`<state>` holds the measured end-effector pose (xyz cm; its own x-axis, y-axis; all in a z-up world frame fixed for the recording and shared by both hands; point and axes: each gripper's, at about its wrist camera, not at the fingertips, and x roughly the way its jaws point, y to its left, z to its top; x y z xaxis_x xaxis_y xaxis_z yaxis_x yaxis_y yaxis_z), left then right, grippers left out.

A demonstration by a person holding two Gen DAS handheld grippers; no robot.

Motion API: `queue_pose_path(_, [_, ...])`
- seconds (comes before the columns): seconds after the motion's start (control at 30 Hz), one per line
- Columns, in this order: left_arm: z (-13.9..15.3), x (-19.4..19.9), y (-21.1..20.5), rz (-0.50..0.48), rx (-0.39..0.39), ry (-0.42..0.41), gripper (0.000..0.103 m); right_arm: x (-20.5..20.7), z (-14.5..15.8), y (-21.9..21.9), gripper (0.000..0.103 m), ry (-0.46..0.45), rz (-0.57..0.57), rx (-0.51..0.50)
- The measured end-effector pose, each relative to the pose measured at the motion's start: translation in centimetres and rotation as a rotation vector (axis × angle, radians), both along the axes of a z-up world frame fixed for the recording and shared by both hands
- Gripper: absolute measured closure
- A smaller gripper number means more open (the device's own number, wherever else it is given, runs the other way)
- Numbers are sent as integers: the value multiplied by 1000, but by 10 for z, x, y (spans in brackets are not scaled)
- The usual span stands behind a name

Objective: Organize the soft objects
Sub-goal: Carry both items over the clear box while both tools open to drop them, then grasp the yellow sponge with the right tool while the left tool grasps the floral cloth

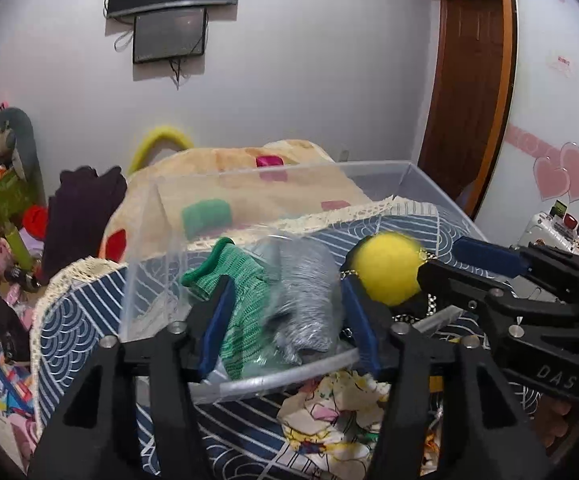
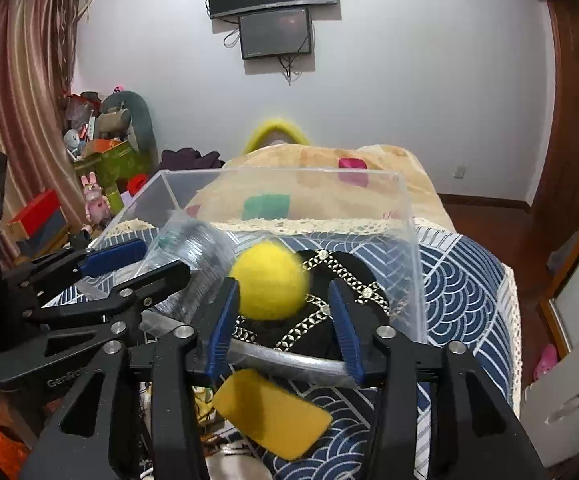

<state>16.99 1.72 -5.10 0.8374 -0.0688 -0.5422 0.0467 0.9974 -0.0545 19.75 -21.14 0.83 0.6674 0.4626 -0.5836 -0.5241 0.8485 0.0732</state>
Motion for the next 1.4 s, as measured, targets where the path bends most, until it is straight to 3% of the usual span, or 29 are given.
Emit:
queue_pose_path(0.07, [6, -9, 0, 5, 5, -26, 36, -5, 5, -6, 48, -20, -9, 8])
queue_pose_path(0.17, [14, -21, 1, 3, 1, -48, 33, -9, 11, -11, 47, -38, -13, 21])
queue_pose_path(0.27, [19, -36, 3, 19, -7, -75, 15, -16, 16, -17, 44, -54, -17, 32])
queue_pose_path(0.33, [20, -46, 2, 21, -5, -95, 11, -21, 17, -19, 38, -66, -21, 37])
queue_pose_path(0.4, [18, -55, 2, 22, 8, -101, 11, -27, 16, -24, 32, -73, -25, 44])
queue_pose_path(0.53, [4, -65, 2, 29, -5, -76, 11, -29, 9, -28, 31, -60, -32, 44])
queue_pose_path(0.87, [-42, -57, 7, 35, -65, 48, 12, -21, -32, -26, 31, 82, -38, 40])
queue_pose_path(1.13, [-65, -39, 4, 8, -88, 125, 34, -21, -48, -15, 31, 124, -5, 12])
queue_pose_path(1.2, [-67, -37, 1, 8, -73, 132, 38, -22, -51, -11, 36, 133, 9, 6])
queue_pose_path(1.23, [-68, -38, 0, 7, -66, 126, 43, -22, -53, -9, 44, 139, 20, 5])
queue_pose_path(1.3, [-68, -38, -2, -8, -56, 124, 52, -22, -54, -7, 47, 146, 27, 0])
queue_pose_path(1.37, [-70, -39, -9, -21, -49, 128, 72, -23, -53, -8, 51, 131, 24, -4])
queue_pose_path(1.4, [-71, -39, -11, -29, -46, 130, 75, -24, -51, -9, 52, 126, 25, -2])
